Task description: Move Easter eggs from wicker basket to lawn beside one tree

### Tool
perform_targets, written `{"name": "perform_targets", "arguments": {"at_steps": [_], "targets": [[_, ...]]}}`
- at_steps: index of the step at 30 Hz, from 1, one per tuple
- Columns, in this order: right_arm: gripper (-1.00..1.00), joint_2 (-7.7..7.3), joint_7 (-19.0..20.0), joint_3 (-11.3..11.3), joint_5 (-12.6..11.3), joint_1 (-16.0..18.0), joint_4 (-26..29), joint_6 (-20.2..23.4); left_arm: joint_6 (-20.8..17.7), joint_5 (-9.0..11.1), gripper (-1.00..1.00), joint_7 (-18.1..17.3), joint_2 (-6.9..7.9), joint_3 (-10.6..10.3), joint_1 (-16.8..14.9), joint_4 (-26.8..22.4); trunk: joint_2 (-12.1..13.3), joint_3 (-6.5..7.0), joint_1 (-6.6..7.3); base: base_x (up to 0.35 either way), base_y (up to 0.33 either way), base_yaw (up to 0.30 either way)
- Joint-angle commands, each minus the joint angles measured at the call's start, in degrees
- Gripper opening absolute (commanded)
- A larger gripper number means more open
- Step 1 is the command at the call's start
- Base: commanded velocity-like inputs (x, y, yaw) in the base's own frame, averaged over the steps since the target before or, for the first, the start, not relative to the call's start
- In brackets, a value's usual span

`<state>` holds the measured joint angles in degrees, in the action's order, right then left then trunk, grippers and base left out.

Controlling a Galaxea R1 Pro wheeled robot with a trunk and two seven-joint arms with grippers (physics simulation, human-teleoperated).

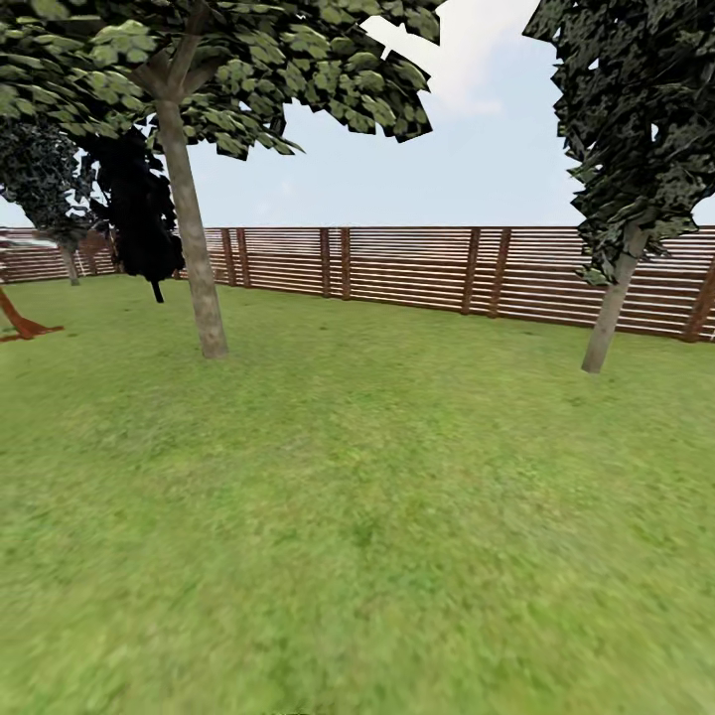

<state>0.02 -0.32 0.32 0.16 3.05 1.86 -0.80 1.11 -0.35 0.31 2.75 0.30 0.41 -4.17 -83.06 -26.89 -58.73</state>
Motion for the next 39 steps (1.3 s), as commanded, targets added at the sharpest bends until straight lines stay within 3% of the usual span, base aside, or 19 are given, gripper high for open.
{"name": "perform_targets", "arguments": {"at_steps": [1, 4, 7, 39], "targets": [[1.0, -0.01, -0.03, 0.03, 0.02, 0.03, -0.05, -0.08, 0.09, -0.06, 1.0, 0.04, 0.72, 0.03, 0.03, 0.01, -0.02, -0.05, 0.0, 0.0, 0.0, 0.294], [1.0, 0.05, -0.03, 0.03, 0.02, 0.03, -0.09, -0.08, 0.11, -0.29, 1.0, 0.08, 2.94, 0.0, 0.03, -0.05, -0.02, -0.07, 0.0, 0.0, 0.0, 0.294], [1.0, 0.01, -0.1, 0.03, 0.02, 0.03, -0.08, -0.08, 0.11, -0.34, 1.0, 0.1, 3.7, -0.06, 0.03, -0.29, -0.02, -0.13, 0.0, 0.0, 0.0, 0.294], [1.0, -0.54, -0.21, -0.01, -0.04, 0.27, 2.46, -1.43, 0.12, -0.03, 1.0, 0.13, 3.49, -0.12, 0.03, -0.28, -0.02, -1.06, 0.0, 0.0, 0.0, 0.289]]}}
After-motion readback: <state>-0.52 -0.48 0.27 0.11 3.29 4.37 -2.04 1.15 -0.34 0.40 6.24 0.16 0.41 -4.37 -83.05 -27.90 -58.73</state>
